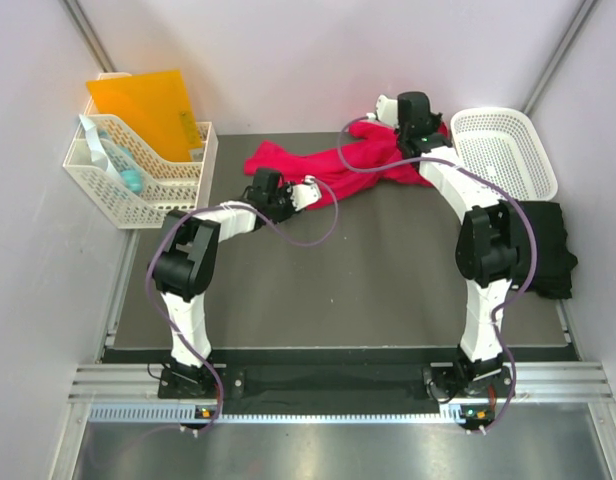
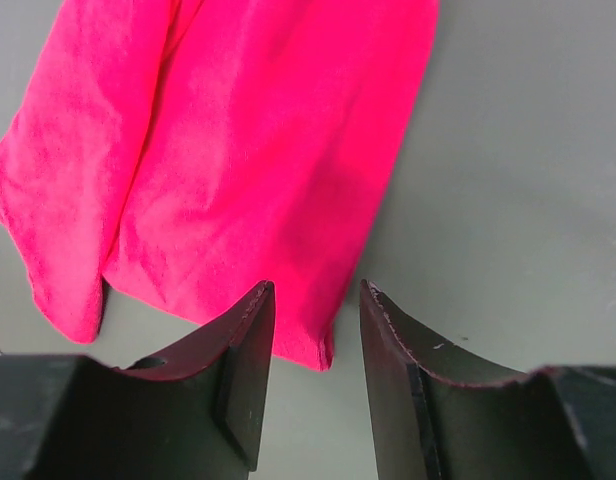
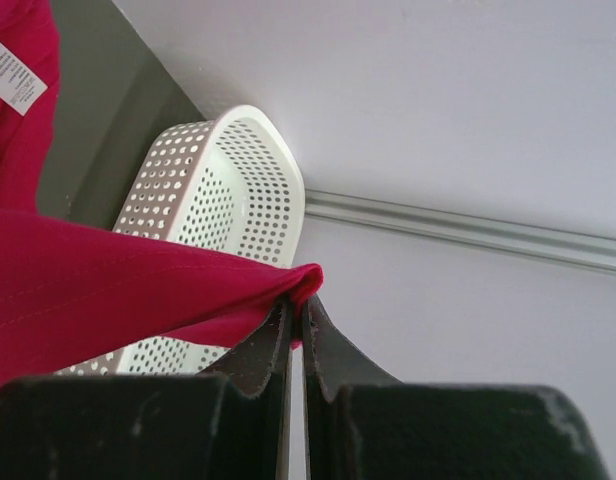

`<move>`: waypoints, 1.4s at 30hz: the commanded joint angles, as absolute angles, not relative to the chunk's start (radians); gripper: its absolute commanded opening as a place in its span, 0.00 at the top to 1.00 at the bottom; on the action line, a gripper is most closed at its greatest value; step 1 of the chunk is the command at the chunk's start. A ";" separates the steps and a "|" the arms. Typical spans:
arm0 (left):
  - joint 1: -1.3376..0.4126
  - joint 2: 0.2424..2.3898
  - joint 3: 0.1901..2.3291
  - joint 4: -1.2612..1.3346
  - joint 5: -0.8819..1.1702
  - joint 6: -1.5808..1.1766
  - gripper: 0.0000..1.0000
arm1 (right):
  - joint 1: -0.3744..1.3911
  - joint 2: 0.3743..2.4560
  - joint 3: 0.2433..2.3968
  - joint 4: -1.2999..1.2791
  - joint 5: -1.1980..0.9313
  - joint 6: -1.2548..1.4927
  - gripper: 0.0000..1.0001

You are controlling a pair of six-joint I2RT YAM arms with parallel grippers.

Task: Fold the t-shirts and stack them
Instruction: Flatten the tshirt out

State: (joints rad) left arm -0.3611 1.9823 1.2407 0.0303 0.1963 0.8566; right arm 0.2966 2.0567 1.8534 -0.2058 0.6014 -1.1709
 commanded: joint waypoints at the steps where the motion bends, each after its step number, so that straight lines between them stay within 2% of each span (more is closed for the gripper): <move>1: -0.359 1.988 1.224 0.083 0.146 0.885 0.57 | 0.295 2.066 1.905 -0.147 0.623 -1.175 1.00; 5: -0.359 2.023 1.226 0.120 0.094 0.903 0.61 | 0.293 2.069 1.911 -0.144 0.620 -1.175 1.00; 7: -0.359 2.032 1.221 0.158 0.068 0.911 0.68 | 0.293 2.069 1.910 -0.147 0.620 -1.172 1.00; 9: -0.359 2.039 1.224 0.169 0.061 0.913 0.78 | 0.293 2.065 1.905 -0.149 0.618 -1.169 1.00; 10: -0.359 2.040 1.227 0.184 0.057 0.911 1.00 | 0.293 2.065 1.904 -0.150 0.618 -1.167 1.00; 16: -0.359 2.011 1.261 0.207 0.031 0.897 1.00 | 0.291 2.057 1.879 -0.147 0.617 -1.170 1.00; 22: -0.345 1.855 1.325 0.118 0.044 0.884 1.00 | 0.276 2.052 1.875 -0.141 0.611 -1.181 1.00; 28: -0.307 1.673 1.382 -0.139 0.156 0.942 1.00 | 0.258 2.022 1.868 -0.146 0.606 -1.186 1.00; 36: -0.276 1.439 1.336 -0.454 0.308 1.165 1.00 | 0.250 1.852 1.694 -0.137 0.558 -1.201 1.00; 42: -0.261 1.465 1.301 -0.526 0.411 1.255 1.00 | 0.230 1.859 1.730 -0.118 0.571 -1.198 1.00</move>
State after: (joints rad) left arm -0.2707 1.4265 1.3323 -0.4355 0.3107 1.1522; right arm 0.2527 1.9045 1.6749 -0.1764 0.5709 -1.1976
